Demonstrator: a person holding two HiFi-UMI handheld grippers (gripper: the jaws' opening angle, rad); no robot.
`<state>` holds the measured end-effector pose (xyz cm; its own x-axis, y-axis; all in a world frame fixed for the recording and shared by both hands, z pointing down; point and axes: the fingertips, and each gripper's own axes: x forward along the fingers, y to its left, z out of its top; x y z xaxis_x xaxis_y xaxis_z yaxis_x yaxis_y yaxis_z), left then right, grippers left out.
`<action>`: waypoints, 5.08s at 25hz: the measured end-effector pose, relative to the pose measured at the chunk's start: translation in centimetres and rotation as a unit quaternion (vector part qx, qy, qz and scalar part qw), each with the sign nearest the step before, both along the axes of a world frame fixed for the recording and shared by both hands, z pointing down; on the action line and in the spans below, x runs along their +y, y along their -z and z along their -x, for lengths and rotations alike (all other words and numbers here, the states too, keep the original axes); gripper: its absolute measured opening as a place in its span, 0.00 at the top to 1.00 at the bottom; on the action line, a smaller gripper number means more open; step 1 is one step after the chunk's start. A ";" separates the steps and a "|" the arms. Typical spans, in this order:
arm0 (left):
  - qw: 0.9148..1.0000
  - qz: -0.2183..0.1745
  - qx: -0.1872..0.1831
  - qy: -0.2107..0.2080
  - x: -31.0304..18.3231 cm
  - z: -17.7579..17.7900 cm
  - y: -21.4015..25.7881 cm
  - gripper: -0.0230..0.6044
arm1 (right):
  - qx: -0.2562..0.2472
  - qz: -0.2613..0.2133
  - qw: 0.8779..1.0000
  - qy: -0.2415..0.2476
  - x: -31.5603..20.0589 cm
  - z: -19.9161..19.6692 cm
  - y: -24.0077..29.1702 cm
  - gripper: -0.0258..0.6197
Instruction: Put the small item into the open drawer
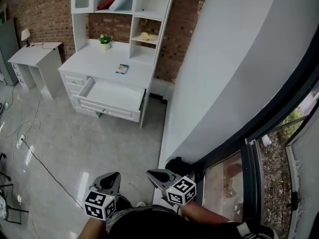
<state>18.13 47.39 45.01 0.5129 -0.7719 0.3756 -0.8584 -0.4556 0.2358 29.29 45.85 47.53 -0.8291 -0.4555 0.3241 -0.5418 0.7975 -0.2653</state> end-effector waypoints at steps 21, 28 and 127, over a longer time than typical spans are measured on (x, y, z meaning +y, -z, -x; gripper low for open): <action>1.000 0.009 0.016 -0.025 -17.4 7.4 -0.7 0.93 | 0.022 0.017 0.999 -0.030 -15.9 6.2 -0.5 0.95; 0.999 0.008 0.009 -0.053 -25.2 11.8 -0.4 0.93 | 0.029 0.023 0.998 -0.051 -23.3 10.6 -0.2 0.95; 0.984 0.067 -0.014 -0.161 -74.0 30.7 -6.7 0.93 | 0.129 0.087 0.949 -0.275 -83.4 25.0 -10.7 0.77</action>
<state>-12.52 -26.60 51.72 0.7113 -0.5127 0.4809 -0.6811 -0.6718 0.2912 4.31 -37.59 58.26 -0.3639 -0.7179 0.5934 -0.9283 0.3315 -0.1683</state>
